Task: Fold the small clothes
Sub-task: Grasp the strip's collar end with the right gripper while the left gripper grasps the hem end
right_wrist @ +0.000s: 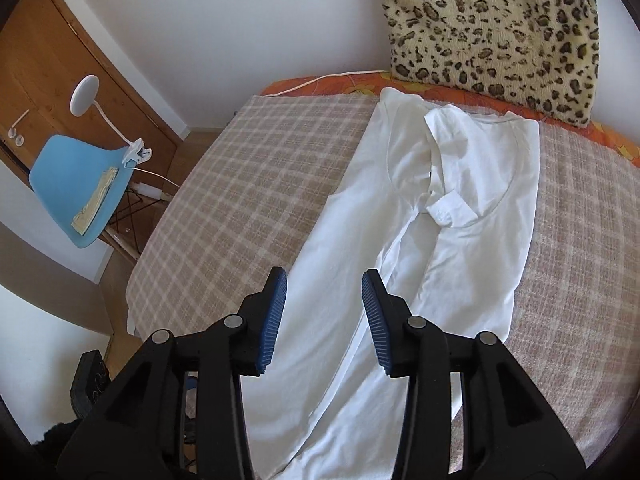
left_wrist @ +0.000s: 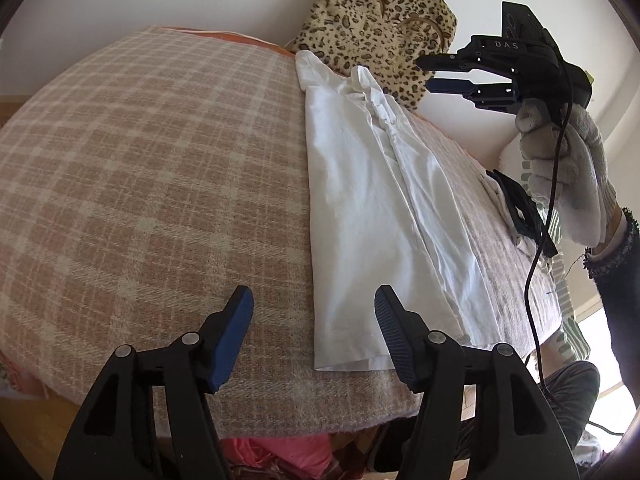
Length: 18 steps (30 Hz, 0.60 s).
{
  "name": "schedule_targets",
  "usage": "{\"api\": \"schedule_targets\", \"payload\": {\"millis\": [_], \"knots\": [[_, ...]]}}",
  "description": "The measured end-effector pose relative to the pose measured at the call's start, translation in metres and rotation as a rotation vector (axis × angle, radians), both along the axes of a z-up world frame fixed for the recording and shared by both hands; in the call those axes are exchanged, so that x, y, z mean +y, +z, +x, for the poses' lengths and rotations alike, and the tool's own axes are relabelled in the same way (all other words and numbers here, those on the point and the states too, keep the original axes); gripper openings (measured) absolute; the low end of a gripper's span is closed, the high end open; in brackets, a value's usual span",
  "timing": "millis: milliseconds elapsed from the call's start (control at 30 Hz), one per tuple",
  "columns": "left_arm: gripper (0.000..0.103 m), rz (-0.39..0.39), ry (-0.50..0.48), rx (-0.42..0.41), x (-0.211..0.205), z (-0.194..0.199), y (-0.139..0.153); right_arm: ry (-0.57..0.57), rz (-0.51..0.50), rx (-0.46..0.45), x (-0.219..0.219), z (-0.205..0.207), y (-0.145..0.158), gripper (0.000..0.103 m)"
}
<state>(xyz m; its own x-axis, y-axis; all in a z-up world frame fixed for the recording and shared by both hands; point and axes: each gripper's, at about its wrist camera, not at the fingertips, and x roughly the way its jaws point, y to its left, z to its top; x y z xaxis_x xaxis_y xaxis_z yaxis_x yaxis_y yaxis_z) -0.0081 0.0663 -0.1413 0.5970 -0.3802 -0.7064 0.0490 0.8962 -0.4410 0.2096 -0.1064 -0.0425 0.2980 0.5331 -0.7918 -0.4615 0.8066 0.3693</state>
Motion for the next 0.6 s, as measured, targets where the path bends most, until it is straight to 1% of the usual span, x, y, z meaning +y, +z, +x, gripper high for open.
{"api": "schedule_targets", "payload": {"millis": [33, 100, 167, 200, 233, 267, 333, 400, 500, 600], "knots": [[0.055, 0.0, -0.007, 0.0, -0.002, 0.001, -0.001, -0.004, -0.007, -0.002, 0.007, 0.011, 0.0, 0.042], [0.049, 0.008, -0.021, -0.007, -0.004, 0.002, -0.002, -0.015, -0.007, 0.001, 0.019, 0.032, -0.001, 0.042], [0.037, -0.005, -0.035, 0.001, -0.004, 0.004, -0.004, -0.021, -0.035, -0.008, 0.033, 0.054, -0.005, 0.042], [0.025, -0.012, -0.038, 0.006, -0.005, 0.004, -0.005, -0.025, -0.051, -0.012, 0.039, 0.065, -0.007, 0.042], [0.019, -0.01, -0.037, 0.009, -0.004, 0.005, -0.006, -0.029, -0.063, -0.01, 0.045, 0.076, -0.011, 0.042], [0.017, -0.011, -0.036, 0.009, -0.003, 0.005, -0.006, -0.036, -0.072, -0.003, 0.052, 0.088, -0.015, 0.042], [0.007, -0.029, -0.037, 0.021, -0.001, 0.006, -0.009, -0.053, -0.089, 0.005, 0.063, 0.11, -0.024, 0.042], [0.005, -0.047, -0.032, 0.024, 0.001, 0.006, -0.01, -0.067, -0.116, 0.006, 0.077, 0.13, -0.034, 0.042], [0.003, -0.048, -0.036, 0.023, -0.001, 0.006, -0.01, -0.082, -0.17, 0.007, 0.104, 0.16, -0.049, 0.042], [0.003, -0.044, -0.042, 0.02, -0.002, 0.005, -0.01, -0.117, -0.285, -0.019, 0.128, 0.185, -0.067, 0.042]]}}
